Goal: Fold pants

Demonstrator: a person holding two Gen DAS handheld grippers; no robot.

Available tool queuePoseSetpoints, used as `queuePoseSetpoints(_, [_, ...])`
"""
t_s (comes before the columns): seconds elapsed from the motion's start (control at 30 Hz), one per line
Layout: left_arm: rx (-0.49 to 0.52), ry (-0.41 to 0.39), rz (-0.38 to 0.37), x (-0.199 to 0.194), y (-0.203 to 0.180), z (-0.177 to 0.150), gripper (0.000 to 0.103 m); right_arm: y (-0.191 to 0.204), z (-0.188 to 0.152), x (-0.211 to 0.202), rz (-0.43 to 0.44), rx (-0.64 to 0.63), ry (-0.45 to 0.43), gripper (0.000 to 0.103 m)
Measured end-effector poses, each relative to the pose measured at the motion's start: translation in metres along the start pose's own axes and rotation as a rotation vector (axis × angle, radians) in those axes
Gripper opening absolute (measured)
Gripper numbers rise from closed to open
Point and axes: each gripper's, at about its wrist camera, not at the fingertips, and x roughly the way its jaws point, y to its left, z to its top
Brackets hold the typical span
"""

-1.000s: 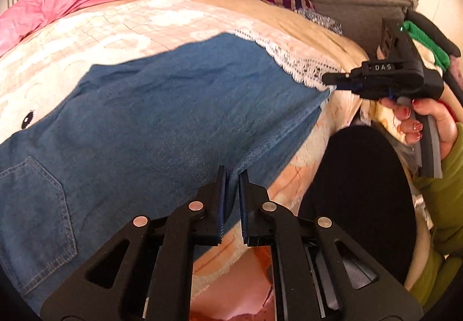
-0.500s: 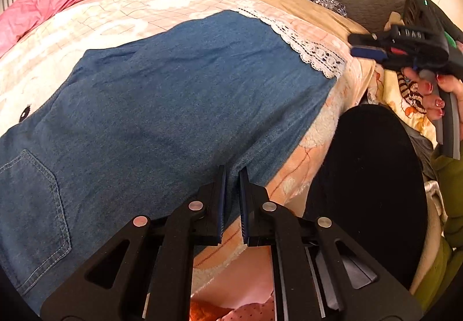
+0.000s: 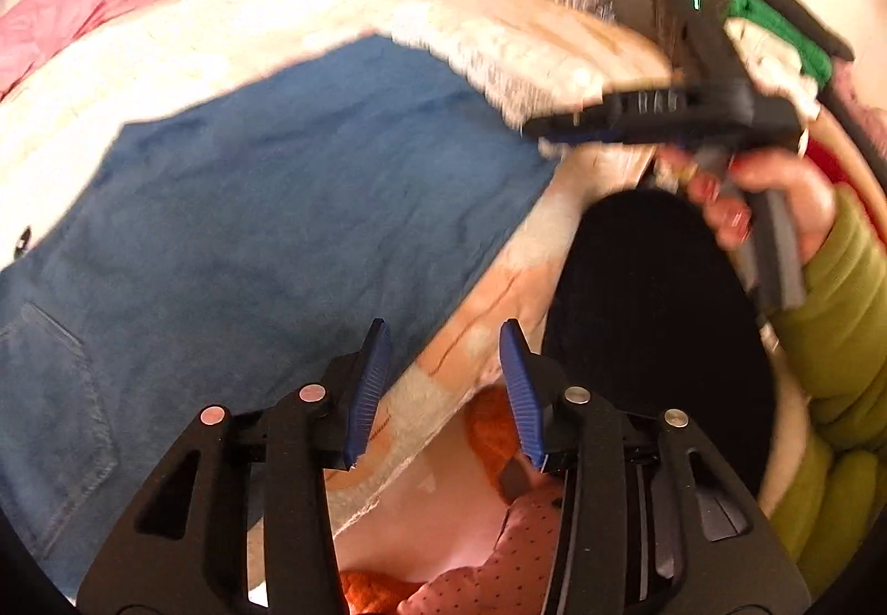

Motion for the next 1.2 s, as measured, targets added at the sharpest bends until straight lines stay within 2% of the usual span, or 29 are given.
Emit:
queuePoseSetpoints(0.07, [-0.06,-0.054,-0.019,-0.02,0.013,0.007,0.036,0.008,0.004,-0.016,0.03,-0.034,-0.064,0.048])
queuePoseSetpoints(0.2, [-0.141,-0.121,0.161,-0.047,0.051,0.035,0.041,0.031,0.024,-0.031,-0.005,-0.146,-0.149,0.057])
queuePoseSetpoints(0.3, [-0.201,-0.113,0.233,-0.049,0.088,0.06,0.042,0.06,0.05,-0.021,0.007,-0.234,-0.159,0.059])
queuePoseSetpoints(0.47, [-0.186,-0.038,0.34,-0.023,0.132,0.092,0.042,0.111,0.088,0.017,0.081,-0.362,-0.12,0.066])
queuePoseSetpoints(0.53, [-0.191,-0.03,0.334,-0.013,0.146,0.093,0.042,0.123,0.1,0.042,0.097,-0.392,-0.072,0.069])
queuePoseSetpoints(0.63, [-0.184,-0.039,0.322,-0.003,0.162,0.091,0.043,0.12,0.1,0.069,0.02,-0.396,-0.047,0.069])
queuePoseSetpoints(0.73, [-0.169,-0.023,0.334,0.008,0.167,0.088,0.044,0.102,0.088,0.075,0.025,-0.369,-0.039,0.069])
queuePoseSetpoints(0.83, [-0.174,0.001,0.304,0.025,0.173,0.09,0.044,0.09,0.083,0.077,0.011,-0.356,-0.025,0.07])
queuePoseSetpoints(0.9, [-0.192,0.021,0.278,0.035,0.175,0.091,0.044,0.086,0.08,0.081,-0.036,-0.349,-0.008,0.077])
queuePoseSetpoints(1.0, [-0.208,0.008,0.251,0.038,0.172,0.093,0.012,0.071,0.079,0.092,-0.049,-0.311,0.036,0.078])
queuePoseSetpoints(1.03, [-0.219,-0.011,0.25,0.035,0.172,0.094,0.008,0.068,0.078,0.092,-0.037,-0.3,0.038,0.078])
queuePoseSetpoints(1.1, [-0.273,-0.068,0.235,0.027,0.18,0.093,0.003,0.068,0.078,0.091,-0.031,-0.303,0.038,0.078])
queuePoseSetpoints(1.2, [-0.386,-0.149,0.199,0.011,0.196,0.091,0.003,0.068,0.077,0.089,-0.016,-0.3,0.037,0.081])
